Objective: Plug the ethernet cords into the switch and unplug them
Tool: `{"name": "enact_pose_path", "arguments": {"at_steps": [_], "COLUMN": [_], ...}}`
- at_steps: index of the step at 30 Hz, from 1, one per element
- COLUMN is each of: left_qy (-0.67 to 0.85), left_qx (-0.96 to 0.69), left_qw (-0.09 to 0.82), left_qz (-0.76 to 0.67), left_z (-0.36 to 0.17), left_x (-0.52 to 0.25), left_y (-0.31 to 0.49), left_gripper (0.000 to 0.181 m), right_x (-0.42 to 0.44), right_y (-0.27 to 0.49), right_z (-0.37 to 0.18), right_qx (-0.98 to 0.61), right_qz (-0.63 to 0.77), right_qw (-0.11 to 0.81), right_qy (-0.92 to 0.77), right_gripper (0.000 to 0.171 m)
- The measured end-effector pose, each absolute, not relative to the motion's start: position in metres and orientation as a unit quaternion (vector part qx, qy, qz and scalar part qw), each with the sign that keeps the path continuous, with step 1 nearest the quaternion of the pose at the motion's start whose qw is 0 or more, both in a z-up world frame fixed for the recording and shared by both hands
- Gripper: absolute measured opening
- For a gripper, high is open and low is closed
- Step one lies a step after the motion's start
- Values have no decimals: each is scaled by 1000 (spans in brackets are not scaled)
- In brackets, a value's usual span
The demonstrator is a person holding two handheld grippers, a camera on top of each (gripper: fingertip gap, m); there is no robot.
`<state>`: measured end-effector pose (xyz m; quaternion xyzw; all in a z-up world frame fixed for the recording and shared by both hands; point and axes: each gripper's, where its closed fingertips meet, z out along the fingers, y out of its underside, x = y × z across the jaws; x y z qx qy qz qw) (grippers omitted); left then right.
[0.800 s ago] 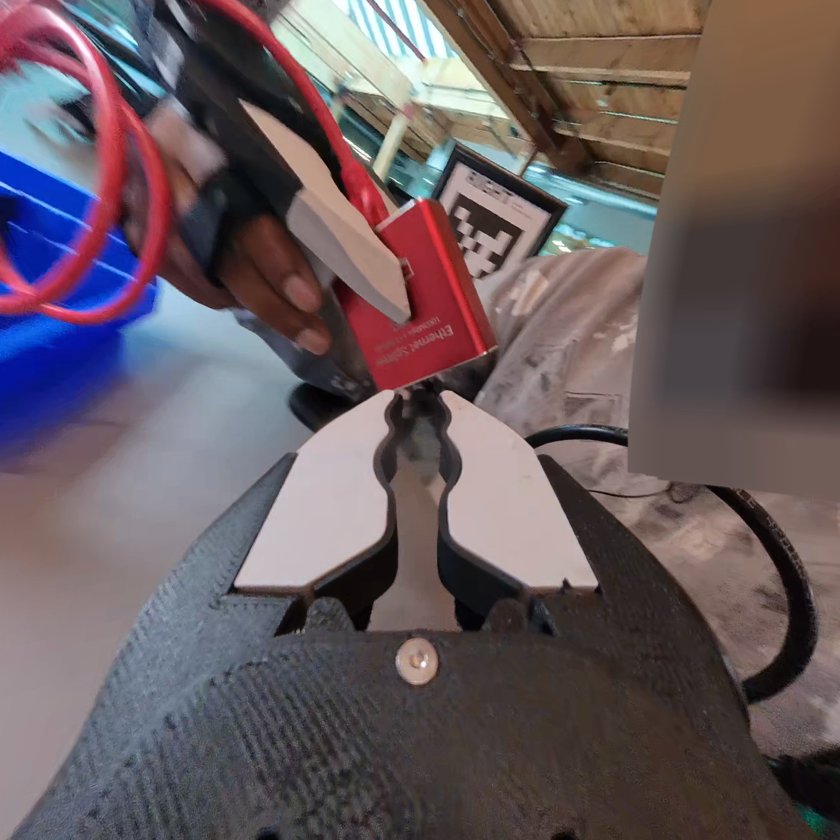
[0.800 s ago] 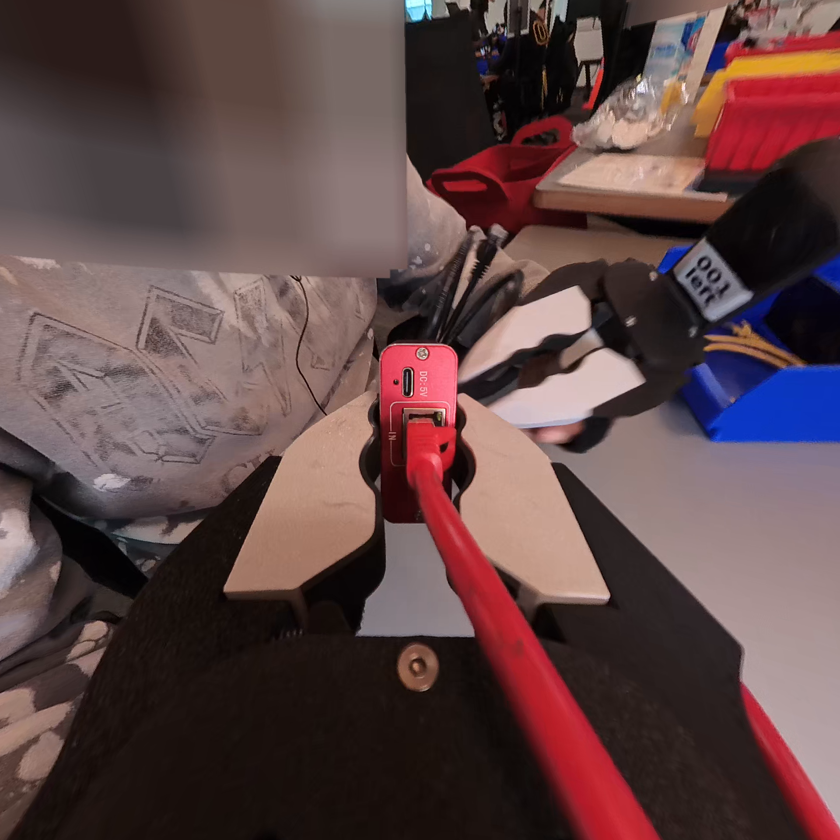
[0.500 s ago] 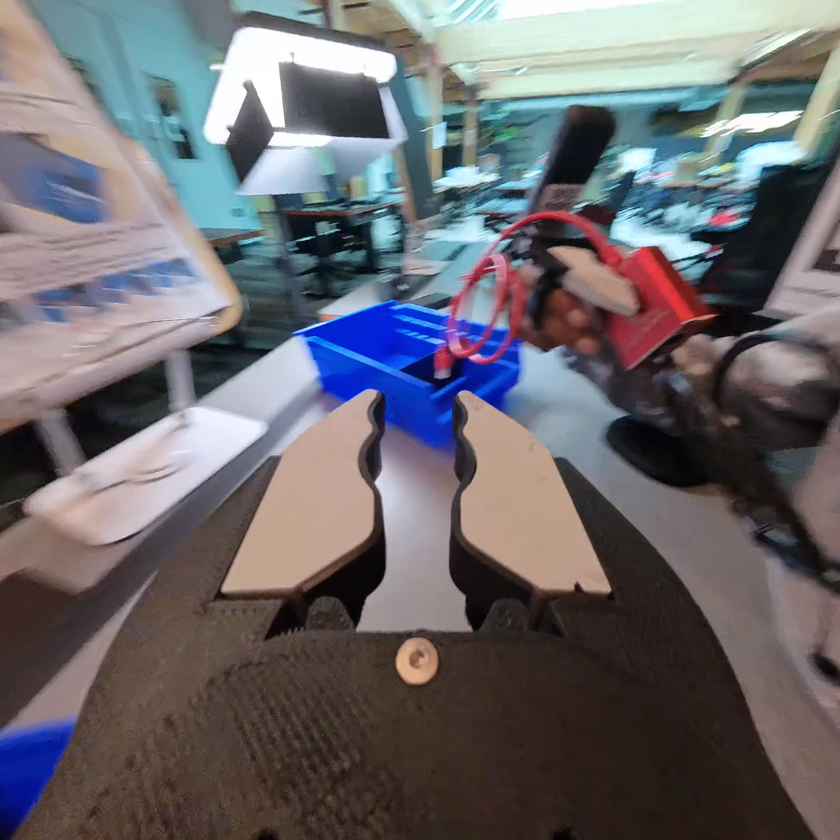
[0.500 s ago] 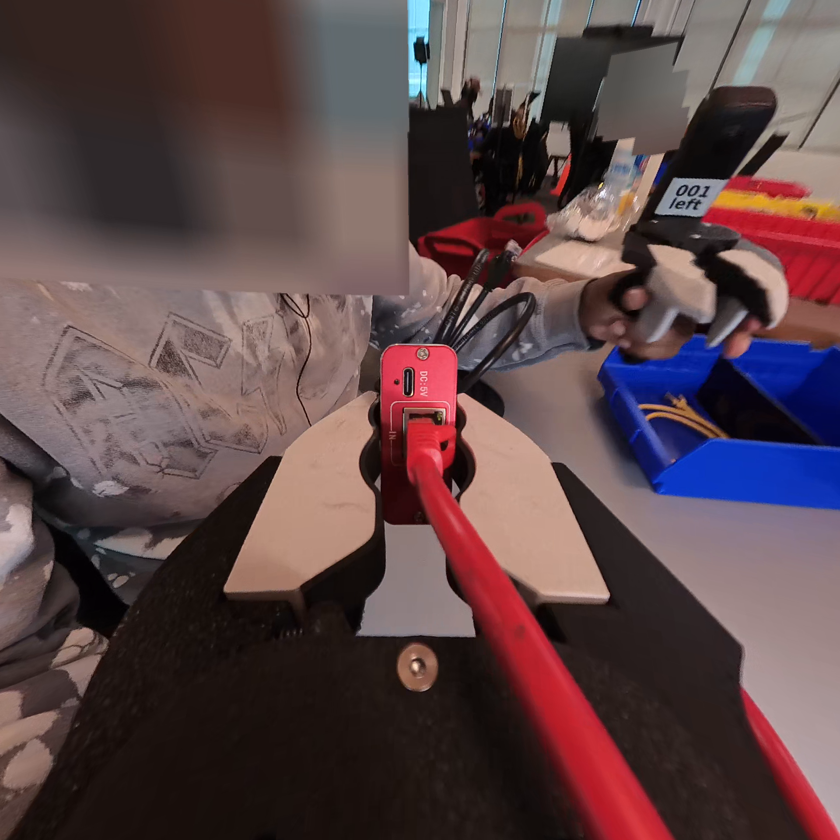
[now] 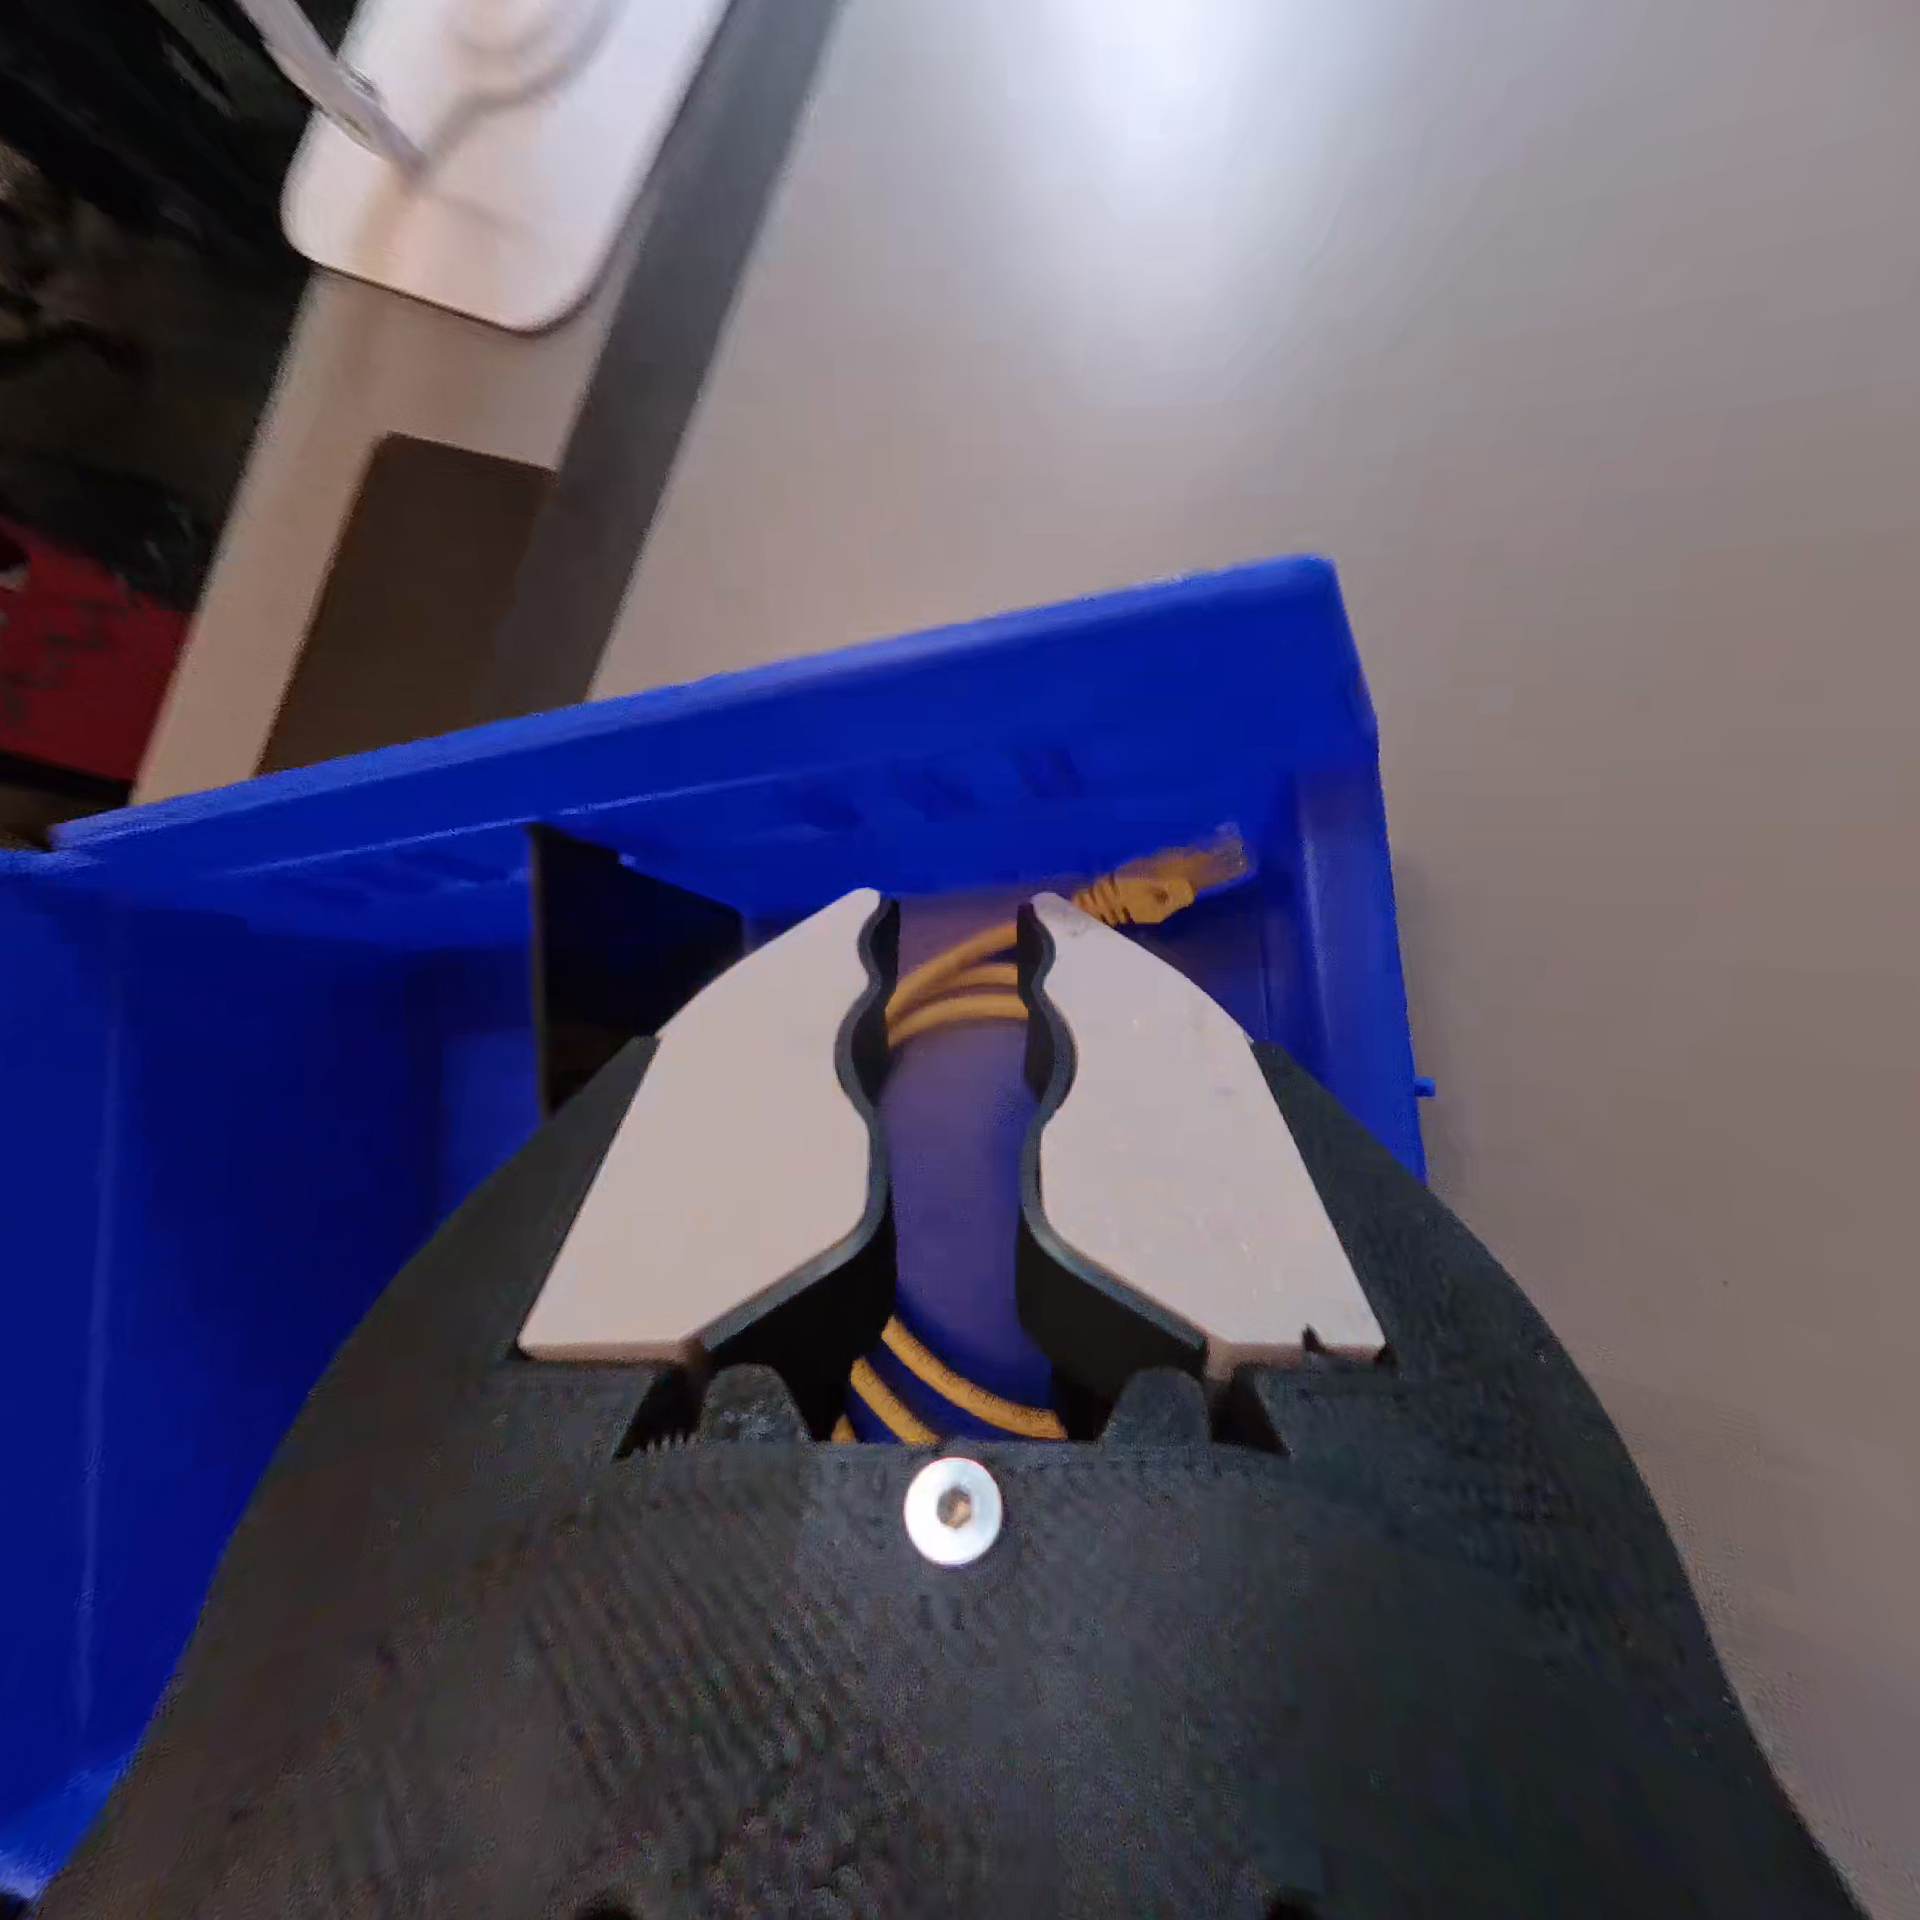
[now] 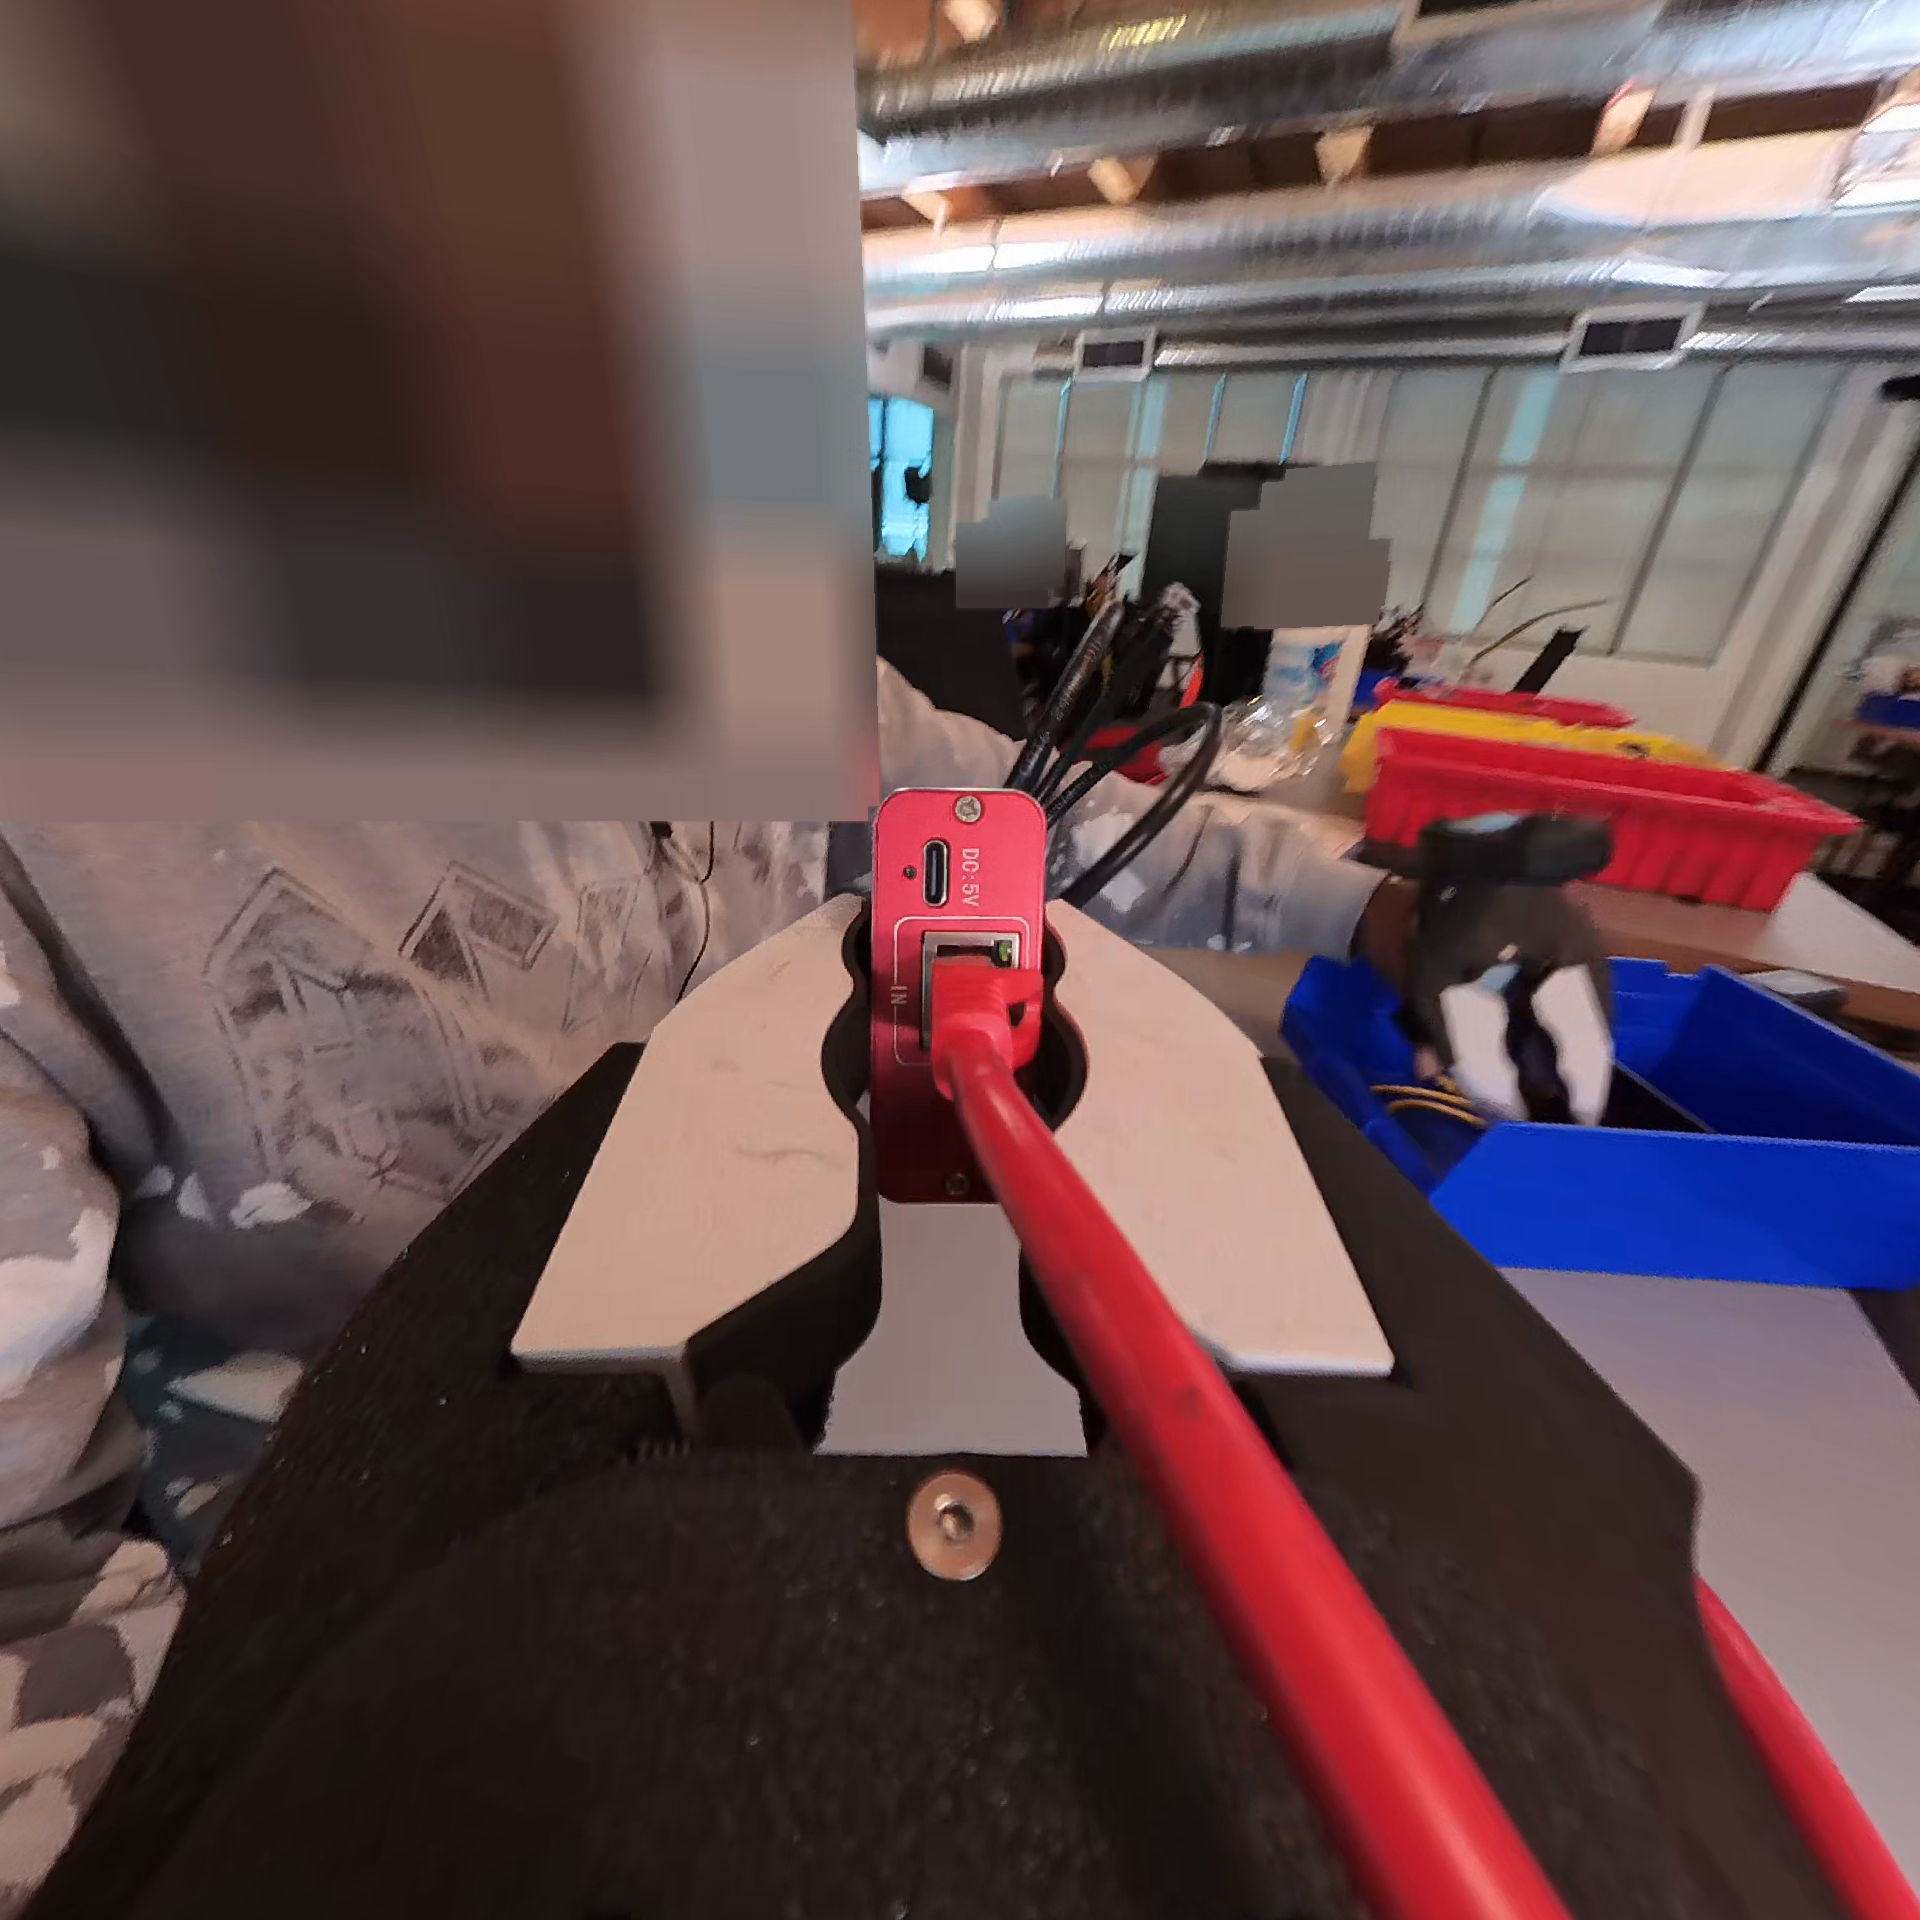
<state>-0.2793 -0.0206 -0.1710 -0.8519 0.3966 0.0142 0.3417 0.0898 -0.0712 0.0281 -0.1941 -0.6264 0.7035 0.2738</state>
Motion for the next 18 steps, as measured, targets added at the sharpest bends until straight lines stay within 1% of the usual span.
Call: {"name": "enact_pose_path", "arguments": {"at_steps": [3, 8, 13, 18], "left_qy": [423, 481, 526, 532], "left_qx": [-861, -845, -820, -810], "left_qw": [283, 231, 221, 239], "left_qz": [19, 31, 45, 53], "left_z": [-195, -216, -227, -226], "left_x": [-280, -281, -273, -272], "left_y": [-21, -22, -22, -20], "left_gripper": [24, 28, 27, 26], "right_x": [89, 89, 89, 83], "right_y": [-58, -44, -40, -39], "right_z": [29, 29, 28, 26], "right_qx": [-210, -228, -228, -237], "right_qz": [707, 710, 717, 713], "right_qw": [294, 312, 310, 314], "right_qy": [-608, -589, -582, -580], "right_gripper": [27, 27, 26, 26]}}
